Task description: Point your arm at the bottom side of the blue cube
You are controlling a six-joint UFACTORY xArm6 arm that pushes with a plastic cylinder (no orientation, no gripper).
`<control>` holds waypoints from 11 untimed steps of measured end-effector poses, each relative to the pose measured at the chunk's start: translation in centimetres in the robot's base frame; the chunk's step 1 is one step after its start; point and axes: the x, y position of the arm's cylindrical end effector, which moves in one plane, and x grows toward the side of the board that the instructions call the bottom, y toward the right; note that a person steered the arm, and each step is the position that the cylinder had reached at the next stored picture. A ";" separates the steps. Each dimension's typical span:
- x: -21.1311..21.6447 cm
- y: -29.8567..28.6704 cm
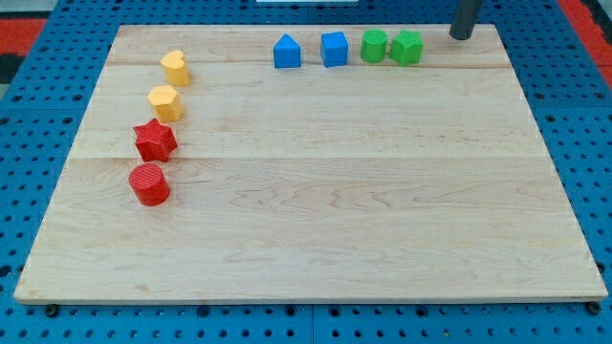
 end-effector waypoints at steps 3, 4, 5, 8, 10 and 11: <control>8.3 -2.5; 10.2 -6.1; 11.5 -9.4; 11.6 -12.3; 11.2 -18.9; 11.1 -19.3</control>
